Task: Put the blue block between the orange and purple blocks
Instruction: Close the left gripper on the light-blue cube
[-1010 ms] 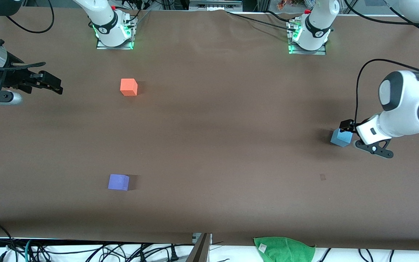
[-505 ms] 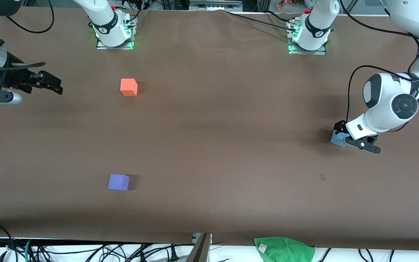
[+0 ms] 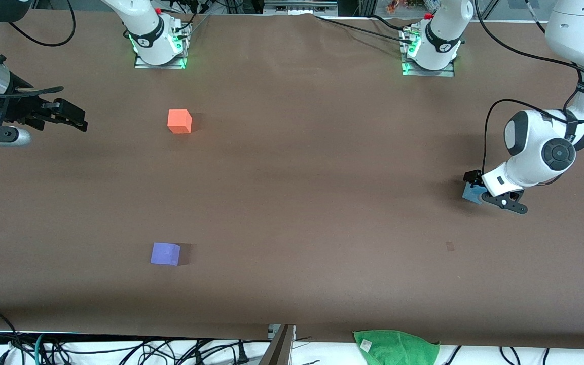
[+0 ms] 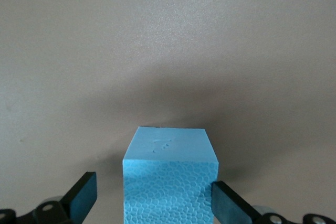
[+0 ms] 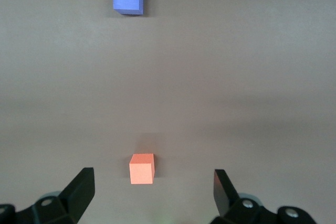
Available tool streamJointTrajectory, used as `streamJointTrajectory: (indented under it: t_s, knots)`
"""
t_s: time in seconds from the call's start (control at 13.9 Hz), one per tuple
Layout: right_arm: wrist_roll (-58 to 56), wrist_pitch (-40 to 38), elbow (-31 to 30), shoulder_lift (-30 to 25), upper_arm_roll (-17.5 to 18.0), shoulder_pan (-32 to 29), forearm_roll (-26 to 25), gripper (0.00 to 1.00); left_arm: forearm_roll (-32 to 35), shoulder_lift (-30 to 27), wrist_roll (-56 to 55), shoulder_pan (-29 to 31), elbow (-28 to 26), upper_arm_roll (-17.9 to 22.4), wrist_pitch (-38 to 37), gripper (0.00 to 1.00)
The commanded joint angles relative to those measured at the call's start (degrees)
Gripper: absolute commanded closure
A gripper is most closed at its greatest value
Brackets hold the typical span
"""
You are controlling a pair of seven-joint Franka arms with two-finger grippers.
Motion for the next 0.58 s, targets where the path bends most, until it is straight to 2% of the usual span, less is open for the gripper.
streamJointTrajectory:
  t_s: [0.0, 0.14, 0.51]
  knots:
    - [0.1, -0.2, 0.9, 0.1, 0.1, -0.2, 0.4, 0.00, 0.6, -0.8, 0.1, 0.7, -0.1, -0.6, 0.0, 0.00]
    - [0.1, -0.2, 0.9, 0.1, 0.1, -0.2, 0.4, 0.00, 0.1, -1.4, 0.1, 0.7, 0.2, -0.7, -1.0, 0.00]
    - [0.1, -0.2, 0.9, 0.1, 0.1, -0.2, 0.4, 0.00, -6.4, -1.5, 0.3, 0.7, 1.3, -0.9, -5.9, 0.00]
